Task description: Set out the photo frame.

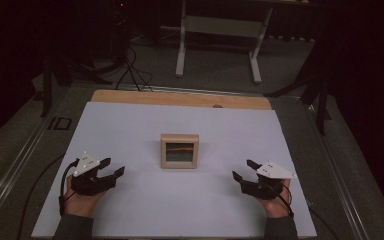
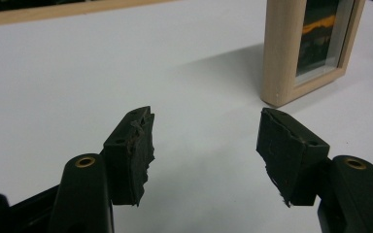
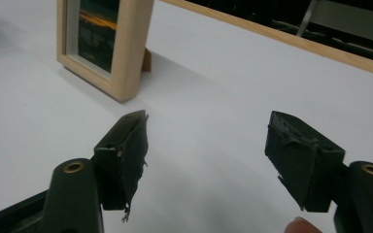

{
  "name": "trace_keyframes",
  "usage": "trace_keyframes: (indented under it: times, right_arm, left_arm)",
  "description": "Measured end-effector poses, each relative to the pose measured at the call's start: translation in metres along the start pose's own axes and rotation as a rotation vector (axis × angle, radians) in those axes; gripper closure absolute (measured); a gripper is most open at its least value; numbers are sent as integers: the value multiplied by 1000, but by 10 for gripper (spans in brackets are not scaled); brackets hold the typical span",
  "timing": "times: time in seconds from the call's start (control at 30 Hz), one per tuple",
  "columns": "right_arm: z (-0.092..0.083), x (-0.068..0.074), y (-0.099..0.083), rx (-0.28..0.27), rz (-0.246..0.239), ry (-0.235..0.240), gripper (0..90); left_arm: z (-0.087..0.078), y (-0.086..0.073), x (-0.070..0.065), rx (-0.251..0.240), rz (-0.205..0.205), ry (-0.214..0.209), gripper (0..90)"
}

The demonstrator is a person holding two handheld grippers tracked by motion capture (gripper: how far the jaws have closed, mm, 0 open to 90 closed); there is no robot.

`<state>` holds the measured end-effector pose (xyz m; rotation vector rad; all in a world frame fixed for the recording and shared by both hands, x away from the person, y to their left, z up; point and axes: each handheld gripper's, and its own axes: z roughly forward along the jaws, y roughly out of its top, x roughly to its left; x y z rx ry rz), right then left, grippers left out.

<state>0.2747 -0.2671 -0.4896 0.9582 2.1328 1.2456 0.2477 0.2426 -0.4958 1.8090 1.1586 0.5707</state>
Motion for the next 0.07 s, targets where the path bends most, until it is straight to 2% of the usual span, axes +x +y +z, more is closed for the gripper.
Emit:
trace_keyframes:
  times: [0.07]
  right_arm:
    - [-5,-3,-4,2,2,-3,299]
  left_arm:
    - [-3,-1,2,-5,0,12,375]
